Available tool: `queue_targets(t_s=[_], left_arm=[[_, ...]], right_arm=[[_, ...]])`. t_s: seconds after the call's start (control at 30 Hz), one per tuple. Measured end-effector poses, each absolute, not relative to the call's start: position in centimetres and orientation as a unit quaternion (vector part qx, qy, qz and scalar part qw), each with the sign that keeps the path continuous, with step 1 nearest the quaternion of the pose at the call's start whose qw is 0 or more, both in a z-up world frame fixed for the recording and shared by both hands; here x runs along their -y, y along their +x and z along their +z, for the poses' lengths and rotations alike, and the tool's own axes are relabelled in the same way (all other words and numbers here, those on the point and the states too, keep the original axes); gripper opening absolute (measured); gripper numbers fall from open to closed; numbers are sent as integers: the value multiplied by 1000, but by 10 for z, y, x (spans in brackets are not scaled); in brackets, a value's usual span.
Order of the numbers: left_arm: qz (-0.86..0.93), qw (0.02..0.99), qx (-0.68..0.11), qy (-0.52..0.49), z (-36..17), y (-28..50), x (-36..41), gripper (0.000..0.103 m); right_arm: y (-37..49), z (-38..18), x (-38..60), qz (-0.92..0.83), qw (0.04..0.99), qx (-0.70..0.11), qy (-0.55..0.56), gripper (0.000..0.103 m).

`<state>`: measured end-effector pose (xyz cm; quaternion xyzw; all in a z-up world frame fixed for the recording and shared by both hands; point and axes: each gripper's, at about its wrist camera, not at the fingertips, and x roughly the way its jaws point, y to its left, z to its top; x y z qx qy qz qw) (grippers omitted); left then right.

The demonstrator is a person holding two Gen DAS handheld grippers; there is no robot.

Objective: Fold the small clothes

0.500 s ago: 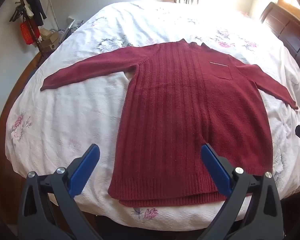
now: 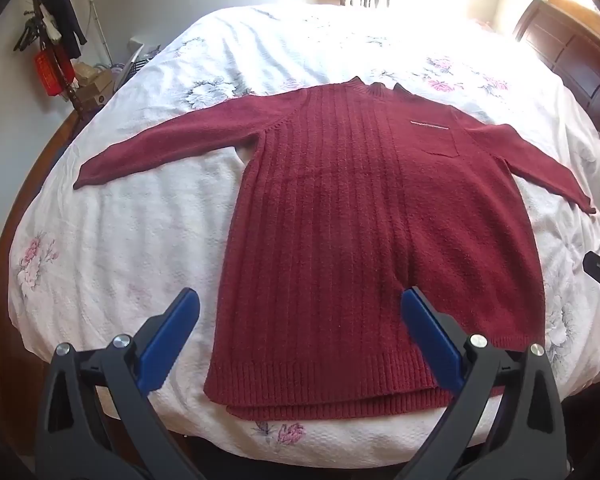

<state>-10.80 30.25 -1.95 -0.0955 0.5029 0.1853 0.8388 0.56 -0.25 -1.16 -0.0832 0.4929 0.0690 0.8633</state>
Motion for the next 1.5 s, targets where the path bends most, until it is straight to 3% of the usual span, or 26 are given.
queue_targets(t_s=[1.5], left_arm=[[192, 839, -502, -87, -28, -109, -308, 100]], right_arm=[[11, -23, 4, 78, 860, -499, -77, 99]])
